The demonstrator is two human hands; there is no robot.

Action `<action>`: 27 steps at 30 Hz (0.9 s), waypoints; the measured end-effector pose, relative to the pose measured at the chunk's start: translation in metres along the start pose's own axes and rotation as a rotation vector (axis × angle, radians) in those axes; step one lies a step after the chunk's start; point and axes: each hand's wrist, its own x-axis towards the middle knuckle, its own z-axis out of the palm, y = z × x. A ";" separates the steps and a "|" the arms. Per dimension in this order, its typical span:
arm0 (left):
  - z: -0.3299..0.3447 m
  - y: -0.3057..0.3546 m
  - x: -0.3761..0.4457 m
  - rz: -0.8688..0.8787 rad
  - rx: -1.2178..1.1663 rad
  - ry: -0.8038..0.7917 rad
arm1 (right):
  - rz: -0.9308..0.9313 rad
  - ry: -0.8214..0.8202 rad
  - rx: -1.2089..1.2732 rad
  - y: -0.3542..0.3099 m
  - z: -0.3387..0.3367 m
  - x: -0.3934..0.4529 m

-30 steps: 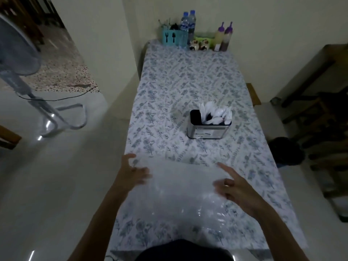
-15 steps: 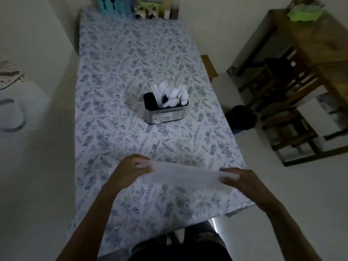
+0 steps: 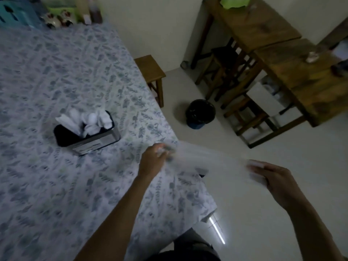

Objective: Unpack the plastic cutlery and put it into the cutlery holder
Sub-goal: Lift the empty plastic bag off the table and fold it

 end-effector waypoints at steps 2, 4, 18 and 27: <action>0.040 0.002 0.008 0.049 0.279 -0.006 | -0.014 0.121 0.037 0.009 -0.026 0.029; 0.070 0.005 0.007 -0.018 0.483 -0.113 | -0.007 0.205 -0.049 0.024 -0.040 0.061; 0.106 0.008 0.009 -0.106 0.747 -0.126 | 0.096 -0.032 -0.714 0.124 0.018 0.225; 0.109 0.007 0.008 -0.108 0.793 -0.109 | 0.188 -0.288 -0.859 0.128 0.037 0.271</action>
